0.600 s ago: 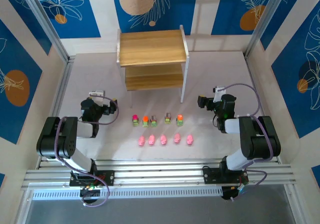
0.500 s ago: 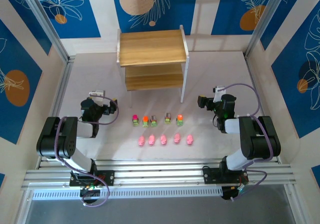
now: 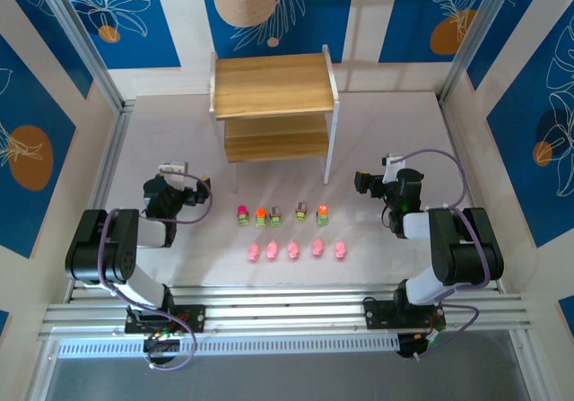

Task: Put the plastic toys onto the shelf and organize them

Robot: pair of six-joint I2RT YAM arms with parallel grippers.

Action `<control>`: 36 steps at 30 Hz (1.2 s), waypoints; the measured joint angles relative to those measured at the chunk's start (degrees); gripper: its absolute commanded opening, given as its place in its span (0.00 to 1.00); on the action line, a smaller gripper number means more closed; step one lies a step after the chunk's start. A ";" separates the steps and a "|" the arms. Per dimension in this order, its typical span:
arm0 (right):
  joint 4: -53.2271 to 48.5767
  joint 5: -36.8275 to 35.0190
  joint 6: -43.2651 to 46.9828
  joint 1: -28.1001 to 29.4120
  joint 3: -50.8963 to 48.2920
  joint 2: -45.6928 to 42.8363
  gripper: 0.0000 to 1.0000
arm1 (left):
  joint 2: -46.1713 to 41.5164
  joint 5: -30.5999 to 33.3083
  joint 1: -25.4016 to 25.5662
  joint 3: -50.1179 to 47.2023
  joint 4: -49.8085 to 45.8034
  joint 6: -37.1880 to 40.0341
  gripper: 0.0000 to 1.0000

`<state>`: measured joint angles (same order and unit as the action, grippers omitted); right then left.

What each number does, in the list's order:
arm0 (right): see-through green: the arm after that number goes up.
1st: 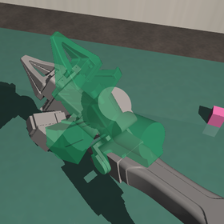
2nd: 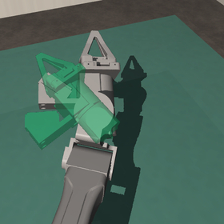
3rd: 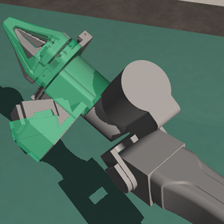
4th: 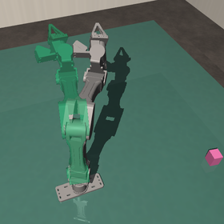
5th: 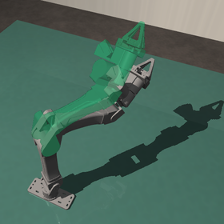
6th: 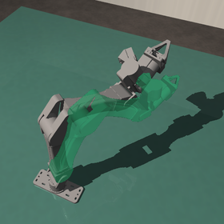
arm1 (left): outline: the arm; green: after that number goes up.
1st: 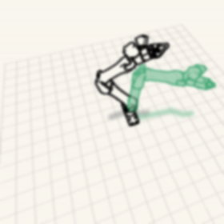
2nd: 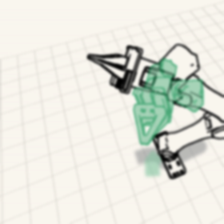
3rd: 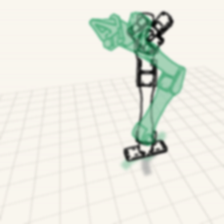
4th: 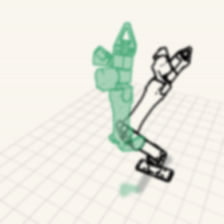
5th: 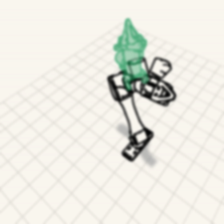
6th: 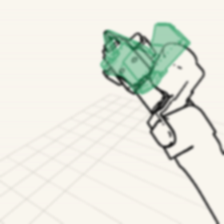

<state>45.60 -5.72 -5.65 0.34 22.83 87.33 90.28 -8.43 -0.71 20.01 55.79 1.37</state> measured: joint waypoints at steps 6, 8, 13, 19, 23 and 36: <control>0.00 0.07 0.00 -0.04 0.00 0.00 0.99 | 0.00 -0.83 -0.33 -0.26 1.09 -0.11 1.00; 0.00 0.17 0.00 -0.04 0.00 0.00 0.99 | 0.00 -1.07 -0.33 -0.31 1.53 -0.37 1.00; 0.00 0.20 0.00 -0.04 0.00 0.00 0.99 | 0.00 -1.27 -0.37 -0.68 2.05 -0.44 1.00; 0.00 0.24 0.00 -0.20 0.00 0.00 0.99 | 0.00 -3.26 -0.09 -0.59 1.60 0.33 1.00; 0.00 0.24 0.00 -0.20 0.00 0.00 0.99 | 0.00 -4.04 0.63 -0.57 1.05 1.18 1.00; -0.52 -0.61 -0.74 -0.20 0.00 -0.83 0.99 | -0.17 0.63 0.07 -3.54 5.40 -0.85 1.00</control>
<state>45.08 -6.33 -6.39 0.14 22.83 86.50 90.11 -7.79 -0.64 16.47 61.19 0.51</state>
